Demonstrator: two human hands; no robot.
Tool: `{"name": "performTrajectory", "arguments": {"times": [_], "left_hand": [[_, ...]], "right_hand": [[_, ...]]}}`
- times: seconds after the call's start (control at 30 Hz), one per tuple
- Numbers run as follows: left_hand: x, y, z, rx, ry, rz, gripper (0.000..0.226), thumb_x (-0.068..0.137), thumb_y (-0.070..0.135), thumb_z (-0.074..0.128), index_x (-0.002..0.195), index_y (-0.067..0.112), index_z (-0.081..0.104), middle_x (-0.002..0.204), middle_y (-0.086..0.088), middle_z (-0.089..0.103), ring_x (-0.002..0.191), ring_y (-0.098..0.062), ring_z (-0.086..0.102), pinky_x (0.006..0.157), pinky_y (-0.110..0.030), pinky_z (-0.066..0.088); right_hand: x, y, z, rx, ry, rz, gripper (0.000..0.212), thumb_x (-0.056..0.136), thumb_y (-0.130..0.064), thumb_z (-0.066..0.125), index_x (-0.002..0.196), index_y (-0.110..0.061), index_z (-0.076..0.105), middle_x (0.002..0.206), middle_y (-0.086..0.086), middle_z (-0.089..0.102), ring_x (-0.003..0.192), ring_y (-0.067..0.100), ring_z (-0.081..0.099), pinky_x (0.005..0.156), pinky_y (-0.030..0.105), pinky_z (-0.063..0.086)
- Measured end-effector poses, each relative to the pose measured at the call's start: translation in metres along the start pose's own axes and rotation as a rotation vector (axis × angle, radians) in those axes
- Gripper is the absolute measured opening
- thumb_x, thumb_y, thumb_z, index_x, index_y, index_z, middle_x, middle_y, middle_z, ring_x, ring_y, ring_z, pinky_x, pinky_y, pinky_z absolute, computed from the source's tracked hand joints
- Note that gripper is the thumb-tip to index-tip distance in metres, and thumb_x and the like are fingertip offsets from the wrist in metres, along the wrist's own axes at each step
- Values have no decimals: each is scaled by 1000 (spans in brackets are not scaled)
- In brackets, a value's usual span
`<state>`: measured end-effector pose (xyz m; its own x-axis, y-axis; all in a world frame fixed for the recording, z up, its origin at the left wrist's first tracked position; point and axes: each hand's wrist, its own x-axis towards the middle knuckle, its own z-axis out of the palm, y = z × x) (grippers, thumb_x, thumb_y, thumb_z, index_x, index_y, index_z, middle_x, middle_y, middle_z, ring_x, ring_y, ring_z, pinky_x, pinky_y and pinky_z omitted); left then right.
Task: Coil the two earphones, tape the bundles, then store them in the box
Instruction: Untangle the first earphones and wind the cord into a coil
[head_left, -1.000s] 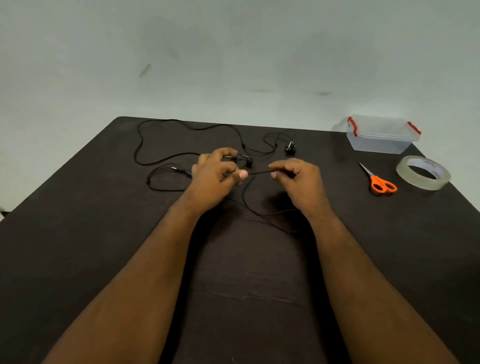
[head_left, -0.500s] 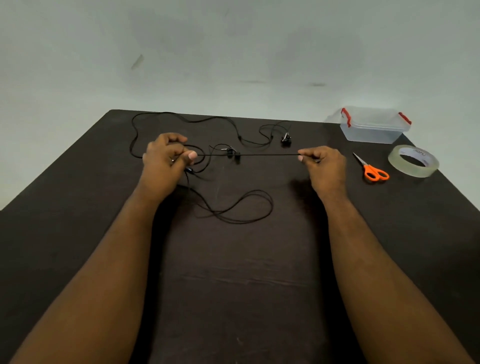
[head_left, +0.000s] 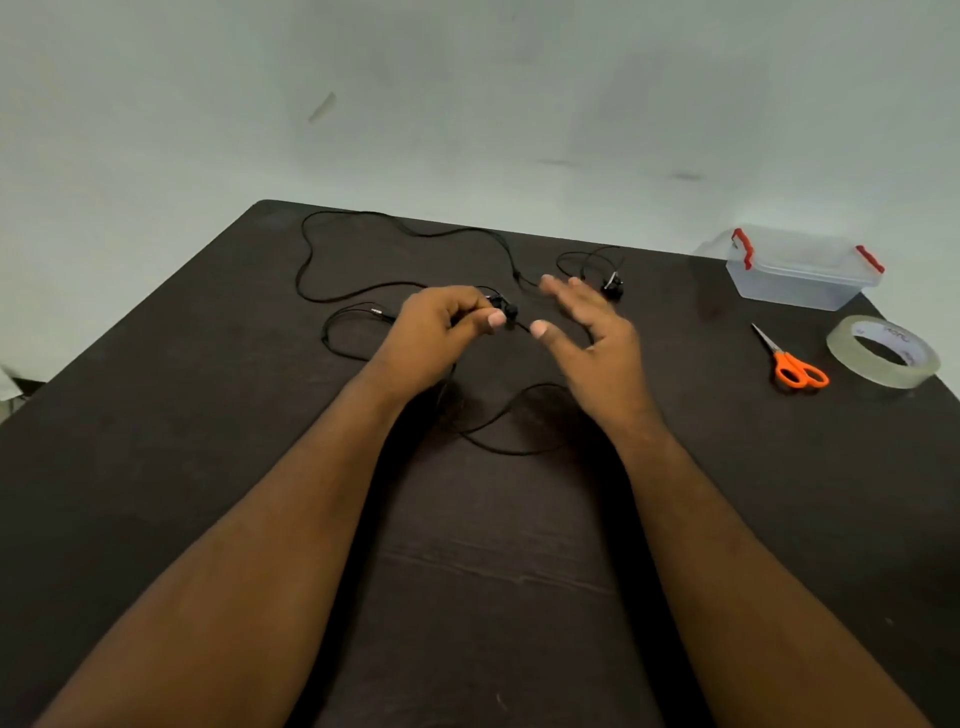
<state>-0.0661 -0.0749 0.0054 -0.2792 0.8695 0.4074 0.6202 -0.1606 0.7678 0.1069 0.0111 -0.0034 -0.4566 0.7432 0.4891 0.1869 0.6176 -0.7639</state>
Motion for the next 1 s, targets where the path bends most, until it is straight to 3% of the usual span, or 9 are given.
{"name": "performTrajectory", "arguments": {"times": [0.1, 0.2, 0.33, 0.43, 0.63, 0.73, 0.83, 0.93, 1.0], "left_hand": [[-2, 4, 6, 1, -22, 25, 18, 92, 21, 64, 80, 7, 69, 74, -14, 67, 63, -19, 55, 60, -32, 43], [-4, 5, 8, -10, -11, 19, 20, 92, 22, 64, 80, 7, 70, 73, -10, 68, 67, -23, 60, 62, -32, 46], [-5, 6, 8, 3, -78, 0, 17, 91, 30, 65, 78, 19, 68, 63, 5, 62, 54, 0, 53, 54, -16, 42], [-4, 4, 4, 22, -133, -23, 10, 90, 27, 65, 81, 26, 68, 64, 4, 66, 58, 1, 59, 60, -13, 43], [1, -7, -26, 205, -34, 15, 10, 89, 23, 68, 87, 14, 73, 71, -3, 70, 64, -10, 64, 76, -28, 52], [-1, -13, -37, 281, 103, 47, 12, 89, 23, 67, 88, 12, 74, 73, 0, 70, 69, -13, 64, 88, -42, 50], [-1, -16, -43, 312, 217, 105, 13, 90, 19, 66, 90, 8, 74, 72, 8, 64, 67, -13, 60, 85, -55, 48], [1, -14, -43, 301, 298, 176, 15, 89, 18, 66, 86, 6, 74, 67, 4, 64, 56, 3, 49, 68, -26, 44], [-1, -10, -35, 281, 323, 179, 16, 90, 16, 65, 84, 3, 72, 65, 5, 61, 52, 8, 49, 60, -10, 35]], "right_hand": [[-2, -9, 11, 221, -57, 73, 29, 81, -12, 74, 110, -15, 72, 100, -8, 73, 104, 3, 65, 91, 16, 47], [-2, -5, 9, 201, -59, 45, 17, 79, -10, 76, 93, -18, 76, 89, -8, 74, 90, 8, 69, 84, 25, 52], [-3, 0, 4, -70, 5, -122, 12, 81, -13, 72, 90, -21, 75, 85, -18, 66, 89, 14, 63, 80, 21, 47], [-1, 2, -2, -269, 1, -290, 5, 85, -12, 68, 88, -14, 72, 85, -5, 70, 82, 20, 59, 75, 30, 46], [8, 10, -22, -448, 164, -328, 9, 89, -15, 64, 89, -12, 72, 82, 1, 71, 78, 29, 58, 74, 45, 46], [9, 17, -40, -501, 267, -276, 10, 89, -17, 64, 90, -13, 72, 85, 1, 72, 83, 30, 58, 76, 42, 44], [10, 24, -56, -542, 340, -185, 13, 90, -20, 62, 95, -14, 72, 88, 3, 71, 90, 32, 55, 78, 37, 35], [8, 28, -66, -550, 368, -115, 15, 91, -21, 60, 98, -14, 71, 89, 3, 71, 94, 31, 53, 79, 34, 32], [5, 28, -68, -516, 366, -77, 14, 90, -19, 62, 97, -12, 72, 86, 6, 71, 91, 33, 56, 80, 39, 40]]}}
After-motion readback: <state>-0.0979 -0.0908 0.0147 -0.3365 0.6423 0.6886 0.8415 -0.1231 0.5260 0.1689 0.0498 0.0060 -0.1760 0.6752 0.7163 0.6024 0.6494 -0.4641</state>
